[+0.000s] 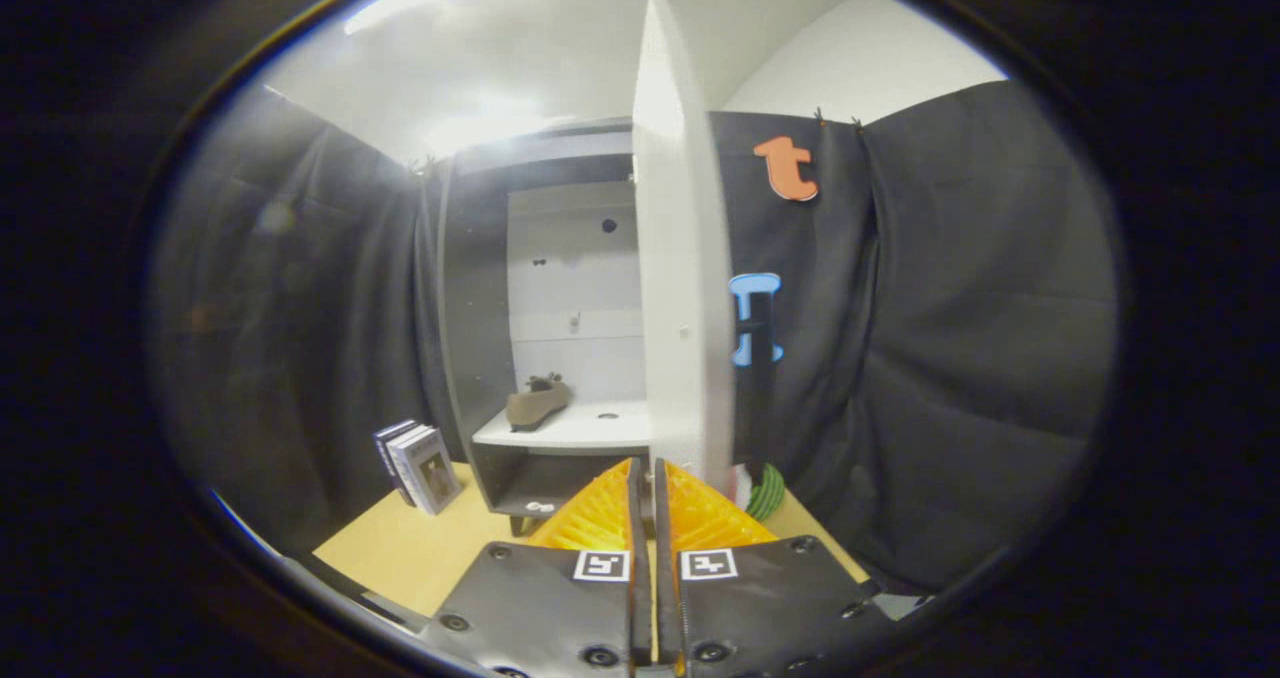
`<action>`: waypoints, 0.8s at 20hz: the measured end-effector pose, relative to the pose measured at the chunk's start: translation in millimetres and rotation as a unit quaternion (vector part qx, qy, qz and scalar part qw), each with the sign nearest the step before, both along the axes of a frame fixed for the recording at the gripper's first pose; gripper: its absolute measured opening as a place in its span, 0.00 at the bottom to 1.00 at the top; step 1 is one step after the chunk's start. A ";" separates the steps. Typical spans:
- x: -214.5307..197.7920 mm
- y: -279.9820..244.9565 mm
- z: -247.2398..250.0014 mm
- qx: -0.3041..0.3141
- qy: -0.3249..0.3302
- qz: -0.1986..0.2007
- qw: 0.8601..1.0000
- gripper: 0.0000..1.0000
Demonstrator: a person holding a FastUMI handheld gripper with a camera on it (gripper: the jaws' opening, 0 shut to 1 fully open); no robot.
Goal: Open the shoe cabinet door, grab the shoes and put them into the shoe cabinet, then close the shoe cabinet door.
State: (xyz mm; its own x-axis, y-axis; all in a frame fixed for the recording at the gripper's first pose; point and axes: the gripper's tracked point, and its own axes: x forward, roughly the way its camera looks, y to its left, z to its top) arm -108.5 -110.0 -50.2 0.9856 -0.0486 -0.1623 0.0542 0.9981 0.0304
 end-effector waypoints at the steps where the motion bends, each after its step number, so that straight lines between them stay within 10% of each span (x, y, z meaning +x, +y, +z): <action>1: -2.1 19.2 -10.2 0.002 0.013 0.004 1.000 0.15; 16: 36.9 163.6 -246.7 0.028 0.219 0.022 0.975 0.30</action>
State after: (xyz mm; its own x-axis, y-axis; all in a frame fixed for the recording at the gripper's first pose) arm -71.6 53.7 -296.8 0.8218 0.0132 -0.5696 0.0315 0.9972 0.0685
